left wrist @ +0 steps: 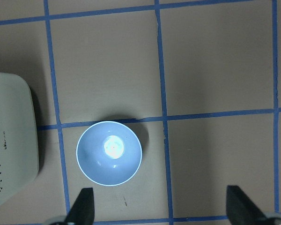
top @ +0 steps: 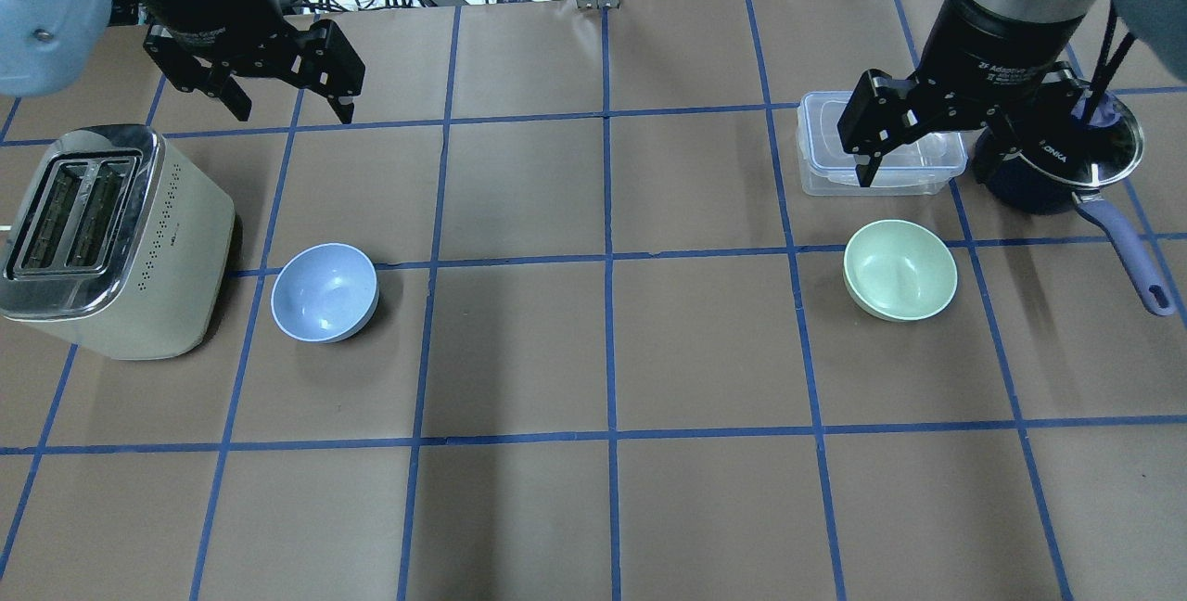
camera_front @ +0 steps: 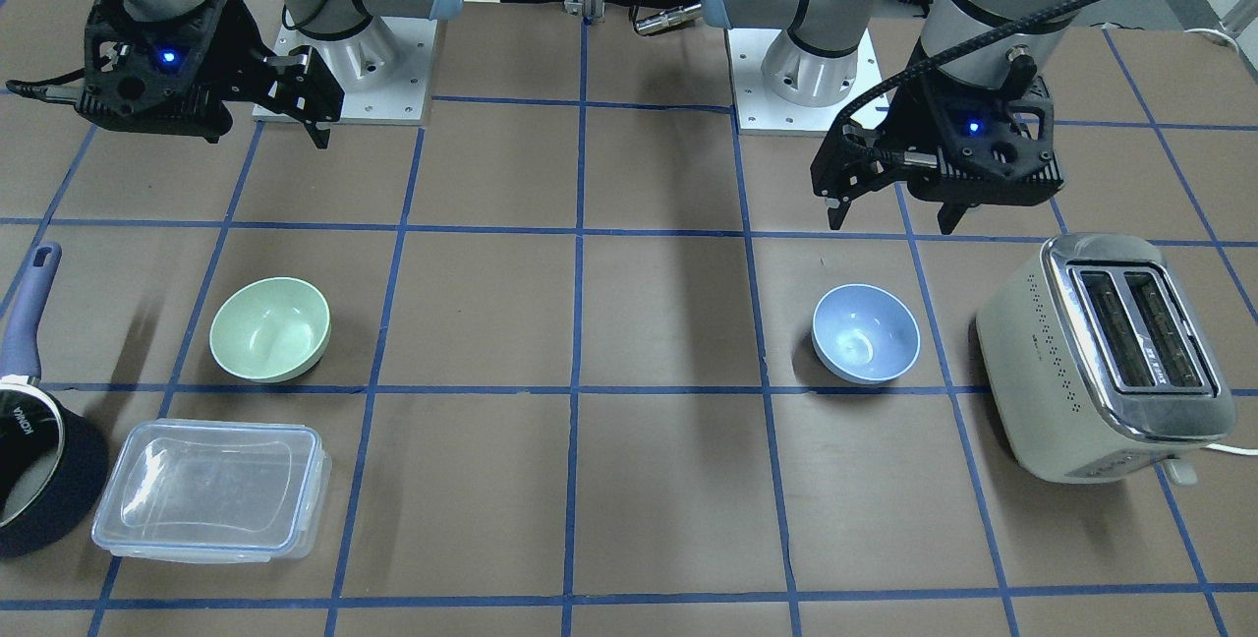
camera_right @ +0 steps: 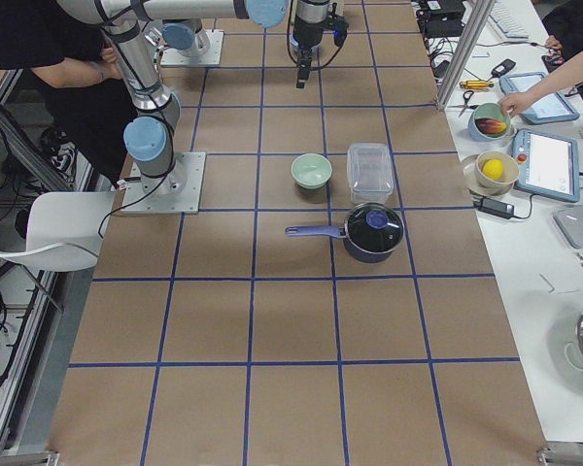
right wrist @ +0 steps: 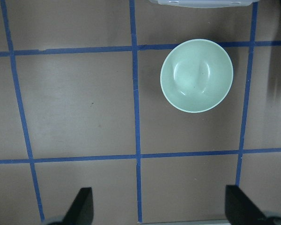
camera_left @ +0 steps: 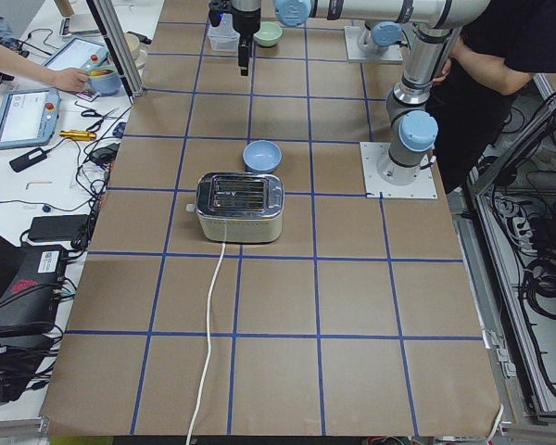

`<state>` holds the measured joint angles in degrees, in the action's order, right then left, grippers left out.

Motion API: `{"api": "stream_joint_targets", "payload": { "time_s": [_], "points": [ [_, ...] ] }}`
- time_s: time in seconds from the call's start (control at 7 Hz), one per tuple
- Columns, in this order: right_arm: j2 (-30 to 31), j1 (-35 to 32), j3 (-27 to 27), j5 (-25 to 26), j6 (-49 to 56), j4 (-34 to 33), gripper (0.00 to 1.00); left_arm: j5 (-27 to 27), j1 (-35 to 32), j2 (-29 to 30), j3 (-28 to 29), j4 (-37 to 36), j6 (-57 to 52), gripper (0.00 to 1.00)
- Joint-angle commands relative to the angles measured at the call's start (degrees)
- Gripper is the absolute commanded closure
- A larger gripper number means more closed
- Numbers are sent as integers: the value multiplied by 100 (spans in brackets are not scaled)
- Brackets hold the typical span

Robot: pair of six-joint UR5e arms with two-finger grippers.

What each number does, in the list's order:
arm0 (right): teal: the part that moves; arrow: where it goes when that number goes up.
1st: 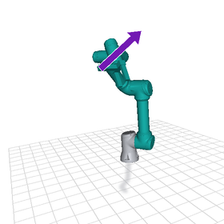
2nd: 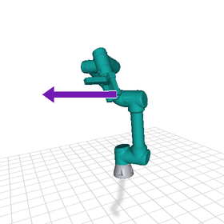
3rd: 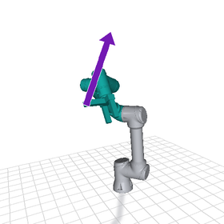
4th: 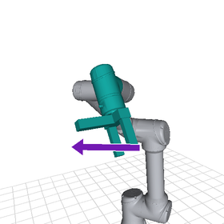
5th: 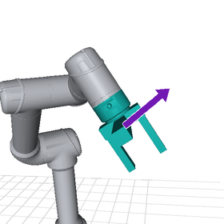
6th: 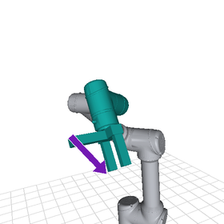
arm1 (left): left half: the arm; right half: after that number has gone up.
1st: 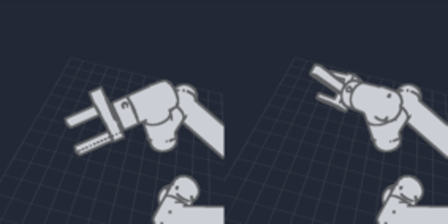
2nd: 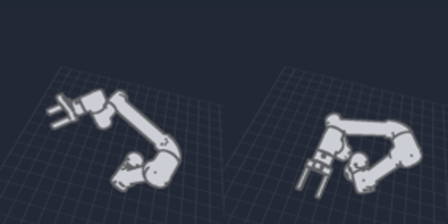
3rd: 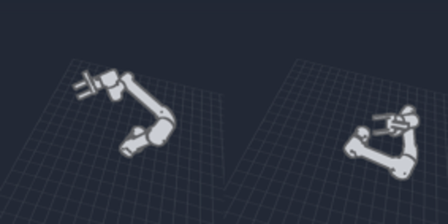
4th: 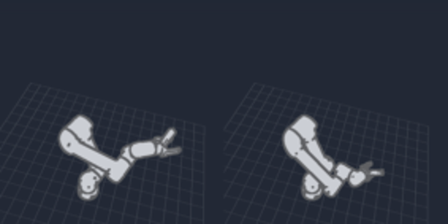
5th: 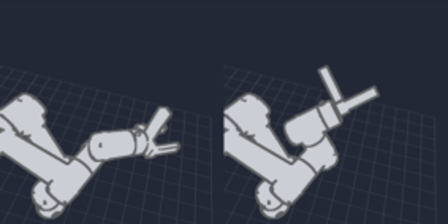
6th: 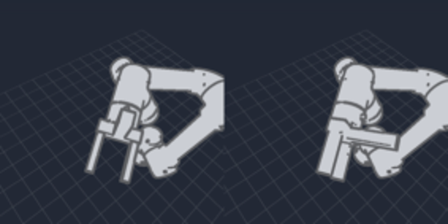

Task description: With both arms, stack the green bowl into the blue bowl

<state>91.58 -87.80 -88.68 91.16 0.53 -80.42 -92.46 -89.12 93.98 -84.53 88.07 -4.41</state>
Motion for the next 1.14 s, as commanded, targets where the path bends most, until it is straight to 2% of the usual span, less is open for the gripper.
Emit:
{"api": "stream_joint_targets", "payload": {
  "time_s": [0.0,1.0],
  "points": [
    [0,0,0,-1,0,0,0,-9,0,6,-2,0,1,0],
    [0,0,0,7,-9,0,0,0,-9,-47,-11,9,-16,0]
  ]
}}
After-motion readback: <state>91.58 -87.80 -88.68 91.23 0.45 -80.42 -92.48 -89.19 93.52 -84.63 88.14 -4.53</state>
